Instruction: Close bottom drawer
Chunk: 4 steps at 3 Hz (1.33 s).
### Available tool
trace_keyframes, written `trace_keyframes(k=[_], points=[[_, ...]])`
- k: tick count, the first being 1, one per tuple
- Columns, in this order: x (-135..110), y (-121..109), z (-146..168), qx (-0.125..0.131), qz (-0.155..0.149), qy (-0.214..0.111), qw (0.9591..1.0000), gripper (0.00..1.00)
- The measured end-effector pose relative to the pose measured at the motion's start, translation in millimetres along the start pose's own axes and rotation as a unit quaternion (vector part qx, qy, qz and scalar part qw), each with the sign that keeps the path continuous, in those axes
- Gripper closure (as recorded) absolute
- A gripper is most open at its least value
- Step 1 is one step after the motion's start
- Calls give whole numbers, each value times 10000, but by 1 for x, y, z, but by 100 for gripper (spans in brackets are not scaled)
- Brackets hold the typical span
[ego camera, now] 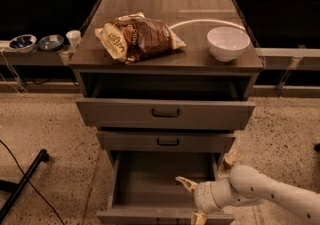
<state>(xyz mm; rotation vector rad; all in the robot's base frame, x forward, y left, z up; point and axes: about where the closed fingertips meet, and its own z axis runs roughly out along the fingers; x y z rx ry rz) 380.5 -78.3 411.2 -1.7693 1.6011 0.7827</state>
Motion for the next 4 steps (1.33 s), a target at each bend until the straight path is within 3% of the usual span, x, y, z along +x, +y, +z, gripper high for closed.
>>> trace_keyframes(k=[1, 2, 3, 4], points=[[21, -24, 34, 129, -411, -627, 9971, 0], [35, -24, 57, 168, -470, -882, 9948, 0], [41, -29, 59, 220, -399, -918, 9947, 0], [81, -43, 76, 646, -126, -749, 9950, 0]])
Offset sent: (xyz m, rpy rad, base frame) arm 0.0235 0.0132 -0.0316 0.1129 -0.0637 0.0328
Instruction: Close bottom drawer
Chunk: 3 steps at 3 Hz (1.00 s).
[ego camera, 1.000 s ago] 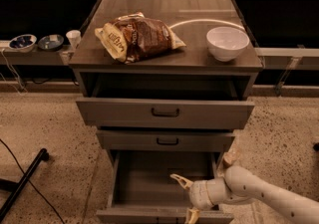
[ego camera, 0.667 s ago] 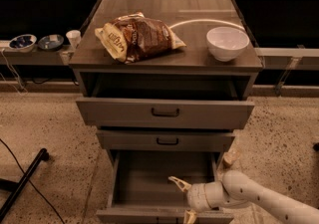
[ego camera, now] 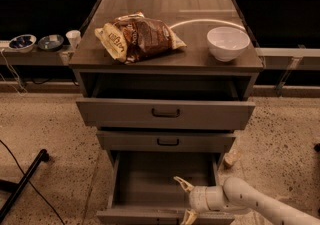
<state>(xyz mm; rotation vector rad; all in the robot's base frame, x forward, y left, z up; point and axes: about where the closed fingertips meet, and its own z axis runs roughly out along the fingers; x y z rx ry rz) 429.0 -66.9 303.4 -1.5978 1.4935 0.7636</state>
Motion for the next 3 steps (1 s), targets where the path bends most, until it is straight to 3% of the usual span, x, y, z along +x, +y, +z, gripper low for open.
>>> trace_keyframes(k=[1, 2, 3], points=[[37, -16, 18, 428, -232, 371, 9981, 0], [47, -22, 26, 453, -424, 569, 9965, 0], [59, -24, 35, 320, -502, 770, 9953, 3]])
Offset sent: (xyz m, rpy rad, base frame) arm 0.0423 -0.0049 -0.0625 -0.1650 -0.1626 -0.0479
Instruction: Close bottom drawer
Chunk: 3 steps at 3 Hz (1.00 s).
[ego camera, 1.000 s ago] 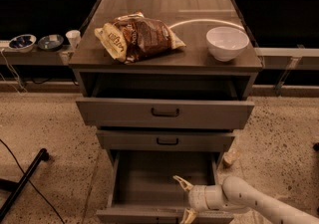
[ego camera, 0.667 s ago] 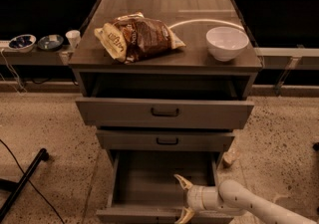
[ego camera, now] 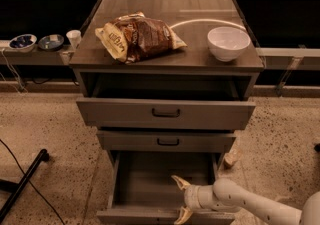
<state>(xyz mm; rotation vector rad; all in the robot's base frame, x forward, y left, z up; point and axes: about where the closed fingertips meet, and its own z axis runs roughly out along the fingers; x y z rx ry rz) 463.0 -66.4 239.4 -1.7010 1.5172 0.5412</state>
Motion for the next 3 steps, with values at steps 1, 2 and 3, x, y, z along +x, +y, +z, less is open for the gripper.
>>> trace_keyframes(k=[1, 2, 3], points=[[15, 5, 10, -142, -89, 63, 9998, 6], [26, 8, 16, -221, -104, 78, 9997, 7], [27, 8, 16, -224, -103, 85, 9997, 17]])
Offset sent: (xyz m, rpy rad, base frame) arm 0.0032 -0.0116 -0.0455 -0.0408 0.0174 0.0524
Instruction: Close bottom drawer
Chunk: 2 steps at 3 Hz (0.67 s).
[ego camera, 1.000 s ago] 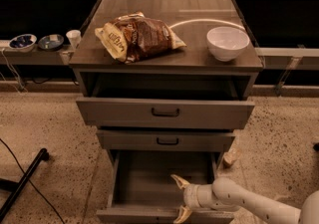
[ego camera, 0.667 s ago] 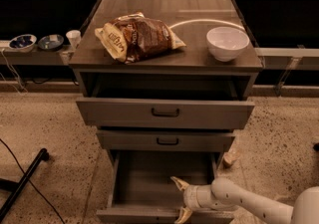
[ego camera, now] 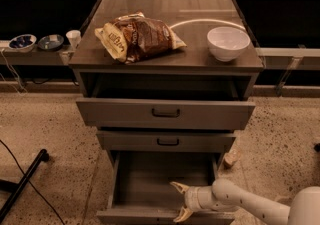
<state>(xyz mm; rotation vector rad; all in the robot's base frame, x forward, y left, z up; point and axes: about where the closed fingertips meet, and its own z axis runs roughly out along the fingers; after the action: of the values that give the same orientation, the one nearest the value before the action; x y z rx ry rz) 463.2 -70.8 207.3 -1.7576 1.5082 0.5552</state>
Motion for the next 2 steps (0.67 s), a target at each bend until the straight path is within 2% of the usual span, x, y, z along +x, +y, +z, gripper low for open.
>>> trace_keyframes(k=[2], points=[[4, 0, 2, -10, -4, 83, 10000, 41]])
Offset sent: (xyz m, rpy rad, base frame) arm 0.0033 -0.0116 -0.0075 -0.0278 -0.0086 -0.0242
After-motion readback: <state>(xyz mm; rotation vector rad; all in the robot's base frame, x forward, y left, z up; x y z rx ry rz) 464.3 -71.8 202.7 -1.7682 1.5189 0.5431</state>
